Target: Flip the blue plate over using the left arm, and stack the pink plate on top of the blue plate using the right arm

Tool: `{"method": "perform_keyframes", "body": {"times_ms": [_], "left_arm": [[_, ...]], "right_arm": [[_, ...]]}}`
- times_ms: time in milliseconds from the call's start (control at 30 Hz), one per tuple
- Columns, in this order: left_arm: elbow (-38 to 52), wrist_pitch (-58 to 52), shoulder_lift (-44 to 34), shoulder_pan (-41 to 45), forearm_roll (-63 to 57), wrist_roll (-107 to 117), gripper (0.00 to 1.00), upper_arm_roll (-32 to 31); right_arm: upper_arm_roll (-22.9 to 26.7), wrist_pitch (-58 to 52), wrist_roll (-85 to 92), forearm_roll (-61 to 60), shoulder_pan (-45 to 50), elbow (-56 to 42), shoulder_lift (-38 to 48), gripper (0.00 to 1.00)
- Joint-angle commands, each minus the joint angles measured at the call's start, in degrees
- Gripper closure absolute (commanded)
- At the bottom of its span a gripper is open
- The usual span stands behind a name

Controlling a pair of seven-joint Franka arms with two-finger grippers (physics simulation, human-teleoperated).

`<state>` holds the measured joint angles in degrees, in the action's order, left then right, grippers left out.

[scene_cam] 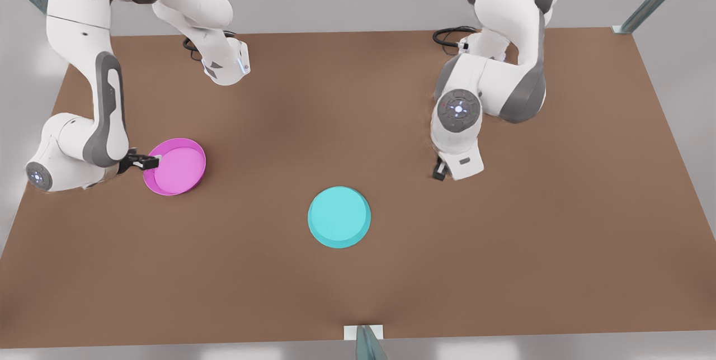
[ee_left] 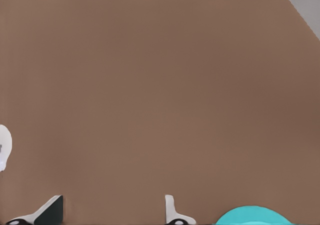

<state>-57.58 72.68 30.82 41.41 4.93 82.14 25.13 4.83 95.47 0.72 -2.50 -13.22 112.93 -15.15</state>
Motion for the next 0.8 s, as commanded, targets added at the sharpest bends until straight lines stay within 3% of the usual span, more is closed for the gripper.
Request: {"method": "perform_keyframes", "body": {"times_ms": [0, 67, 100, 133, 167, 200, 333, 500, 767], "left_arm": [[0.54, -11.95, -0.59, -1.06, 4.29, -76.77, 0.0, 7.39], [-0.17, -7.83, -1.9, -3.96, 5.08, -78.1, 0.0, 6.34], [-2.09, -3.7, -6.2, -12.55, 4.56, -77.12, 0.0, -5.49], [-5.08, 1.57, -8.85, -33.66, -6.24, -78.35, 0.0, -31.7], [-18.77, 12.11, -16.21, -34.46, -10.99, -80.9, 0.0, -32.68], [-24.25, 15.04, -20.27, -37.18, -10.47, -81.34, 0.0, -33.12], [-20.03, 8.97, -16.49, -37.01, -10.74, -76.68, 0.0, -32.86], [-17.48, 9.58, -15.44, -36.84, -9.33, -75.02, 0.0, -32.95], [-17.57, 7.91, -16.84, -36.75, -8.54, -75.02, 0.0, -32.68]], "right_arm": [[0.01, 29.15, 13.69, -0.23, -3.82, 10.55, 4.86, 0.0], [0.01, 30.92, 23.71, -4.45, -10.68, 13.37, 6.01, 0.0], [0.01, 31.09, 23.98, -4.45, -12.17, 13.46, 6.01, 0.0], [0.1, 31.53, 26.17, -5.23, -13.76, 13.54, 6.1, 0.0], [0.1, 31.97, 28.63, -6.38, -15.25, 14.25, 5.75, 0.0], [0.1, 35.04, 30.92, -6.56, -16.83, 16.18, 5.05, 0.0], [0.01, 40.58, 40.06, -12.26, -18.77, 18.47, 2.06, 0.0], [-0.17, 41.64, 50.61, -18.42, -18.77, 19.35, -1.28, 0.0], [-1.31, 41.2, 50.61, -21.85, -17.98, 21.89, -2.87, 0.0]]}}
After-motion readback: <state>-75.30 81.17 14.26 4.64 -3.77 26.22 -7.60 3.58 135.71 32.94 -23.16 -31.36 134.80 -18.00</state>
